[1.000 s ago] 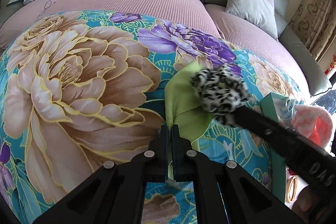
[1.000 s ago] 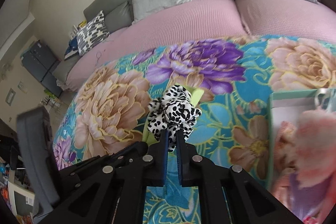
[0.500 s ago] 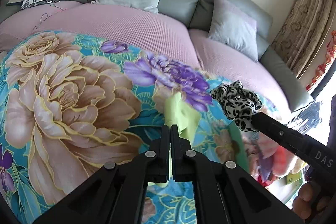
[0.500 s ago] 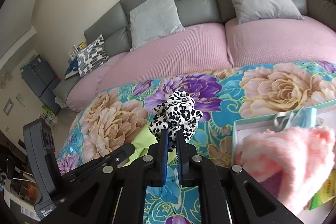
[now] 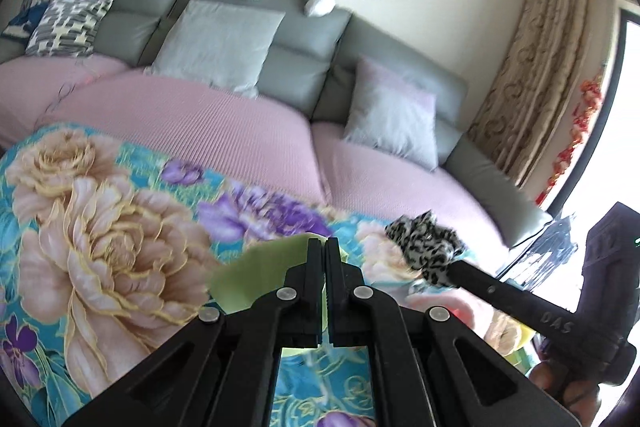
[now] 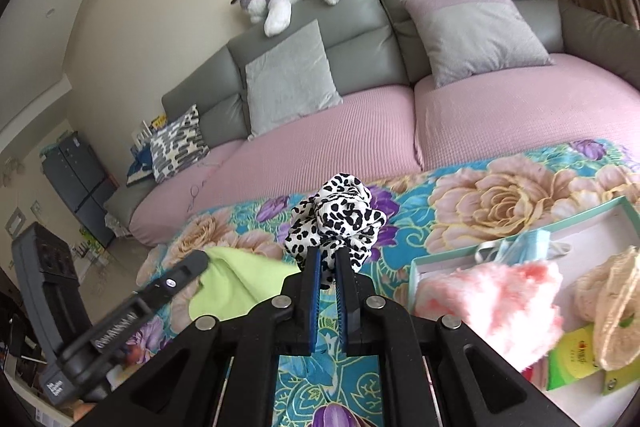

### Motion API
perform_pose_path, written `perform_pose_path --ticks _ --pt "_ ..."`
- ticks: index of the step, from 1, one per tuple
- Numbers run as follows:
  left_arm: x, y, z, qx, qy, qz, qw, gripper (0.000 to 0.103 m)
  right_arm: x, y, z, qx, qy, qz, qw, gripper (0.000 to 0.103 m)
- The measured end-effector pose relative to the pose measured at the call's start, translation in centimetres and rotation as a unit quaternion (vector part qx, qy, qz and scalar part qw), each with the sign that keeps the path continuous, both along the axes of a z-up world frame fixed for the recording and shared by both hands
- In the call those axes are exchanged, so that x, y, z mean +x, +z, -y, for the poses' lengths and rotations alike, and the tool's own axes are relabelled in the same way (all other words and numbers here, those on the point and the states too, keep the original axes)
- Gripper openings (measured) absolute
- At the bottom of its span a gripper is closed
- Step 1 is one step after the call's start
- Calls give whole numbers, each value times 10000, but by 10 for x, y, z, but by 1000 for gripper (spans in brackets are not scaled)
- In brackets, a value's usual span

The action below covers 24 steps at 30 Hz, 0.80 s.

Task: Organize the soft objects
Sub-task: 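Carry the scrunchie and green cloth over the tray and open both tools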

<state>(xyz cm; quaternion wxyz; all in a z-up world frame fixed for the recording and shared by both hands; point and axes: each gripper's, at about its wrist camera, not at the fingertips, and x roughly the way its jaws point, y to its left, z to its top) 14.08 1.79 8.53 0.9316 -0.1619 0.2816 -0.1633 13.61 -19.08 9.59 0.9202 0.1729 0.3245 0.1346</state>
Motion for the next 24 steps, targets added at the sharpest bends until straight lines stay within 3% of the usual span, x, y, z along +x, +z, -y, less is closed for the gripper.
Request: perform_pose_path --ticks 10,24 --pt "-31 50 34 125 -501 747 9959 1 -41 24 34 37 -414 326 9986 7" --pt "-66 76 108 381 -1601 1101 9802 1 -95 22 104 -77 -1412 119 9899 7"
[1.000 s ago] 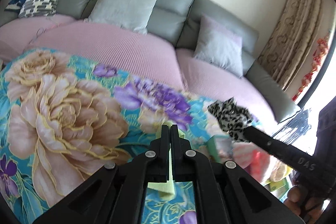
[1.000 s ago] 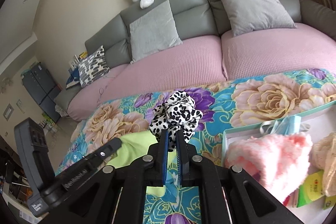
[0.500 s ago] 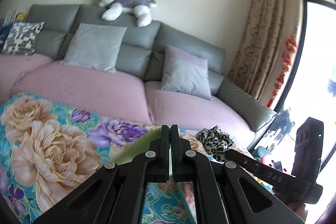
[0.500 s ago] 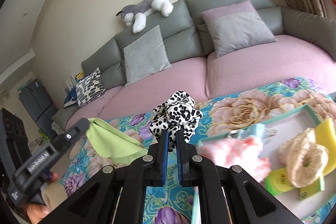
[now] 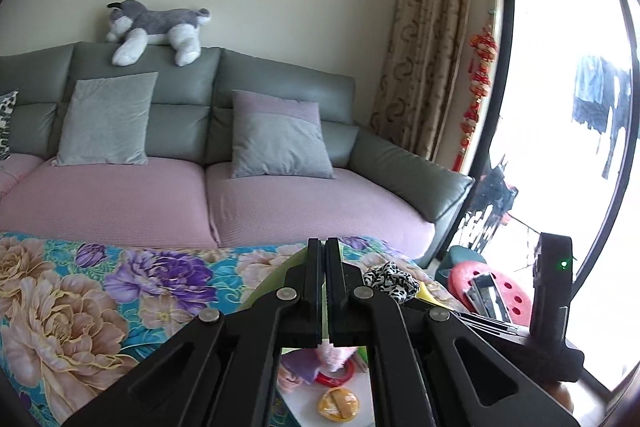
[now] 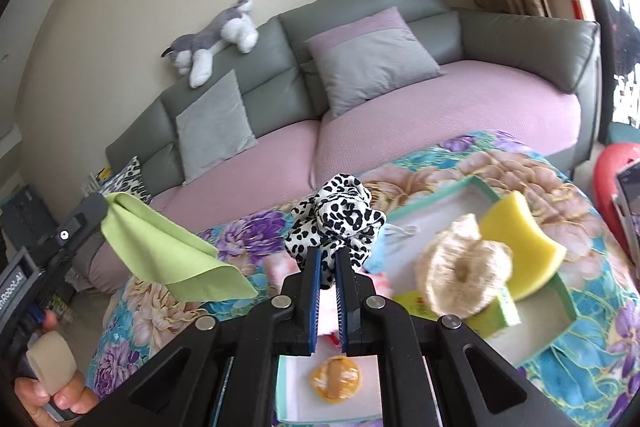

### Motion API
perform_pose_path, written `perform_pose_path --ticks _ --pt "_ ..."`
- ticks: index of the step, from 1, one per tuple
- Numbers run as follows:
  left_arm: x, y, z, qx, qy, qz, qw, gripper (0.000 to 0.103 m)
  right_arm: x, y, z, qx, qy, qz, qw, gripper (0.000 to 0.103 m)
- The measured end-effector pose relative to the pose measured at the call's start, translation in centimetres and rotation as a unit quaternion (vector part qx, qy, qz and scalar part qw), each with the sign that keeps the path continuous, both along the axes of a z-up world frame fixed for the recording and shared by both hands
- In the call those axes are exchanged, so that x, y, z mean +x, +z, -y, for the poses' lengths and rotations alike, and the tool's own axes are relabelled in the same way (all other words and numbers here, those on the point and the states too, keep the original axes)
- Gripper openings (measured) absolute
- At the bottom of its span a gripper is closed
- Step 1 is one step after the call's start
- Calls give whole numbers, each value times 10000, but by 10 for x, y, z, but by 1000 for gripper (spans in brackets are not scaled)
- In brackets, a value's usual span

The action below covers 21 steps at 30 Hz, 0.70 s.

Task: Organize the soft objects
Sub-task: 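Carry the scrunchie and green cloth over the tray and open both tools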

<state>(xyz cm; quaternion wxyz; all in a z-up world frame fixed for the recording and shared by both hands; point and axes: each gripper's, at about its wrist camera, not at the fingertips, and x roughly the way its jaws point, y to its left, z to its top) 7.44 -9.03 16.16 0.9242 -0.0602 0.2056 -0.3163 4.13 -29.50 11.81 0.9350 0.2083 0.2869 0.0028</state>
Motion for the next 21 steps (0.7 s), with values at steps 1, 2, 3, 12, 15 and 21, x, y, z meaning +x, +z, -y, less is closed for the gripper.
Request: perform_pose_path --ticks 1,2,3,12,15,21 --pt "-2 1 5 14 -81 -2 10000 1 -4 -1 5 14 -59 -14 10000 7" --pt "-4 1 9 27 -151 -9 9999 1 -8 -2 11 -5 -157 -43 9999 7" --pt "-6 1 14 45 -213 -5 9998 1 -11 -3 16 -55 -254 -80 9996 7" --pt "-20 -21 61 465 -790 -404 9950 1 -33 -19 46 -220 -737 -580 9953 7" --pt "-16 -41 79 687 -844 -671 9918 1 -34 -25 50 -180 -761 -686 9946 7" --pt "3 -78 91 970 -727 -1169 9857 1 -30 -33 46 -255 -703 -823 9938 8"
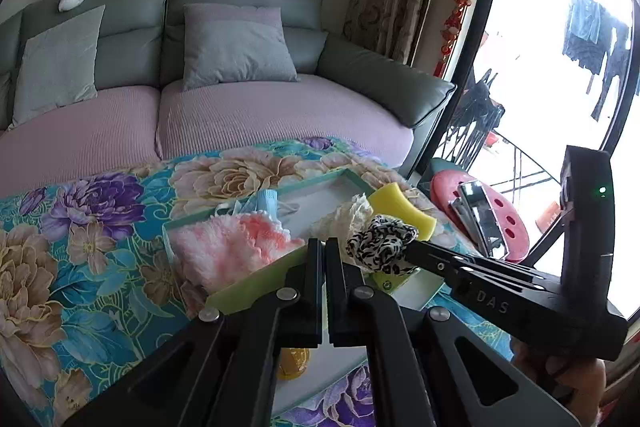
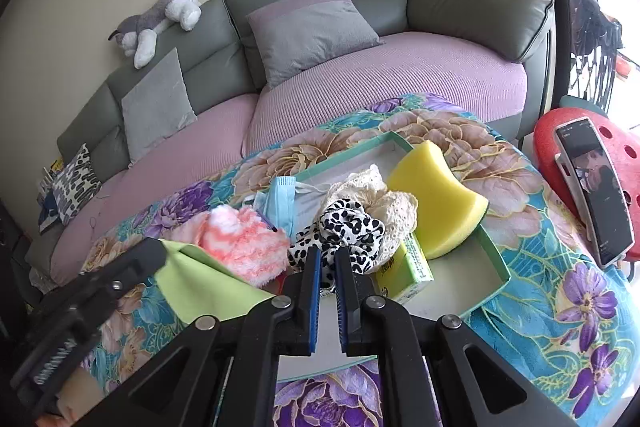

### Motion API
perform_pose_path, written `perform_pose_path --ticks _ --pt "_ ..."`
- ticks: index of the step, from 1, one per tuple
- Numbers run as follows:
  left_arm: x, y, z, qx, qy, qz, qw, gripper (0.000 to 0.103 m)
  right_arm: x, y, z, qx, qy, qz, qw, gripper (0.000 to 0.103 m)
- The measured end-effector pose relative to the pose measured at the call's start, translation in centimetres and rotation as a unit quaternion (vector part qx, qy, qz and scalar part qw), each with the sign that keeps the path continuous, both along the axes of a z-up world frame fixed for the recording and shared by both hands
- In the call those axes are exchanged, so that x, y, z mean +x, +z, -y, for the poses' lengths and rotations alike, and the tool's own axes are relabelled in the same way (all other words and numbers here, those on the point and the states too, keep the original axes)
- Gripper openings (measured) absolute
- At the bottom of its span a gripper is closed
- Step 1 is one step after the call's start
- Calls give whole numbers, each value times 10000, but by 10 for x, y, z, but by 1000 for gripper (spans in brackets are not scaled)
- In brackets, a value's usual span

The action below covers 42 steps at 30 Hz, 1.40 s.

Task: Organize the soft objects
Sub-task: 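Carry the scrunchie and green cloth over the tray and open both tools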

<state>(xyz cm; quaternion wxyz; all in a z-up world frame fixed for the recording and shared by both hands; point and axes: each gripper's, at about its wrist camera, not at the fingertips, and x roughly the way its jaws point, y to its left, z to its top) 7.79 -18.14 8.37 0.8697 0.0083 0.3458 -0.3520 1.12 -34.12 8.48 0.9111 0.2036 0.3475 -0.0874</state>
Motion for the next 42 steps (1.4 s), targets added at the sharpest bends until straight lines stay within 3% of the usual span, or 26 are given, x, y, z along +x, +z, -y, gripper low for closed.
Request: perform_pose_path --ticks 15,32,35,37,41,42 --pt "28 -62 6 545 443 -696 9951 1 21 -31 -12 -162 177 -529 9983 8" --pt "34 -74 5 573 553 -905 9927 2 34 -51 -15 -258 209 -1003 9944 14" --pt "33 -70 3 572 481 -1005 9921 10 34 -49 -16 -340 203 -1049 9937 21" --pt "31 -65 0 550 453 -1047 9919 24 33 -47 -16 -337 204 -1037 9938 28" --pt "25 -52 -4 552 454 -969 9927 41 29 -40 -16 -376 185 -996 9941 51" --pt "24 -49 -5 547 459 -928 9931 46 28 -38 -16 -395 185 -984 9942 53"
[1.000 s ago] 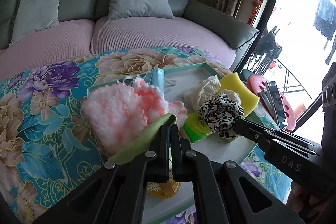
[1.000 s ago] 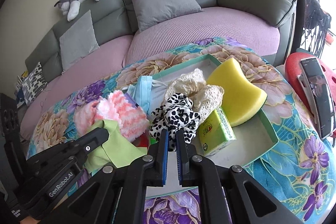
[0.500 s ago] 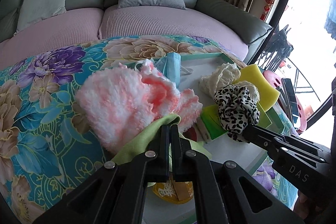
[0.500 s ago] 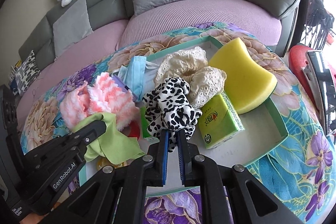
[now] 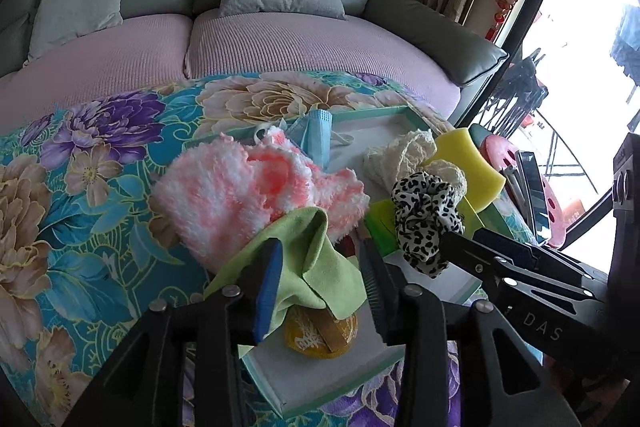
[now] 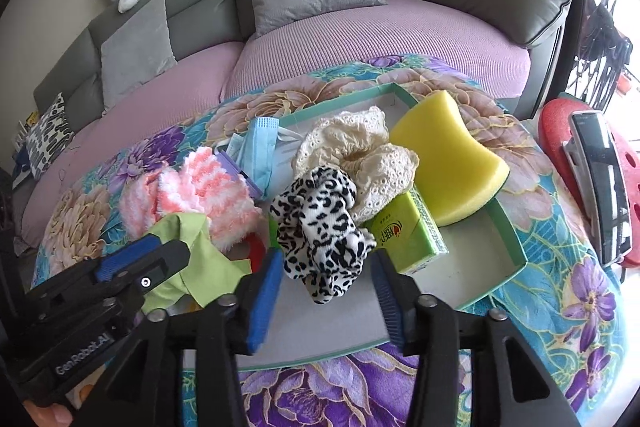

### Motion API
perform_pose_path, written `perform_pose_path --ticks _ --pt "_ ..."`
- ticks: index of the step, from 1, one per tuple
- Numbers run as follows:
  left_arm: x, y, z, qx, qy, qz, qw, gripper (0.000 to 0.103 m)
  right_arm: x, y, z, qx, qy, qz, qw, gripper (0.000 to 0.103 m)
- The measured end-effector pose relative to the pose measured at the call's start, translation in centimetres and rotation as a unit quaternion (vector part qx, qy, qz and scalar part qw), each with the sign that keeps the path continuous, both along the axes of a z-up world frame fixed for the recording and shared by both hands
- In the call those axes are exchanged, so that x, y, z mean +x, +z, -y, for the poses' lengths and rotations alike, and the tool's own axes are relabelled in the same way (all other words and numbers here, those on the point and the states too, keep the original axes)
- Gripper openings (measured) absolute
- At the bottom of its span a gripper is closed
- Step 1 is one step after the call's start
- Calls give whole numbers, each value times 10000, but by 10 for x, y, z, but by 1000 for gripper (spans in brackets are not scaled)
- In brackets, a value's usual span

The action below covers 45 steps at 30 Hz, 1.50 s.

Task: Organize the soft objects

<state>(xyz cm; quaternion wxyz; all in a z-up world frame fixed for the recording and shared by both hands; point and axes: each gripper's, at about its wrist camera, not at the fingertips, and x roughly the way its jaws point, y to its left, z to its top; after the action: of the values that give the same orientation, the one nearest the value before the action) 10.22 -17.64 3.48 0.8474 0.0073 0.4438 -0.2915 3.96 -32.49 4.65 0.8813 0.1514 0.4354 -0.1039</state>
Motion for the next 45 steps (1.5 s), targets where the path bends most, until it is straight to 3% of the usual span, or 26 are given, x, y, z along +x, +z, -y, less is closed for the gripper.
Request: perform_pose_path --ticks 6,9,13,16,21,27,45 --pt "-6 15 -8 -38 51 121 9999 53 -4 8 -4 -83 69 63 9999 57" --pt "-10 20 -15 -106 147 159 9997 63 -5 10 -5 -149 68 51 9999 62" --pt "-11 21 -25 -134 351 156 9992 65 -7 12 -7 -186 84 32 9998 70" --pt "-12 20 -32 -109 546 174 9983 81 -7 12 -12 -308 145 -19 9994 76" --pt "-15 14 -44 60 875 229 9959 91 -7 11 -20 -476 158 -98 9987 103" --pt "-21 10 -58 200 1183 307 9923 92 -13 14 -27 -606 97 -91 9981 103" --pt "-34 3 -75 300 1364 182 9900 92 -25 3 -46 -767 305 -380 9959 103"
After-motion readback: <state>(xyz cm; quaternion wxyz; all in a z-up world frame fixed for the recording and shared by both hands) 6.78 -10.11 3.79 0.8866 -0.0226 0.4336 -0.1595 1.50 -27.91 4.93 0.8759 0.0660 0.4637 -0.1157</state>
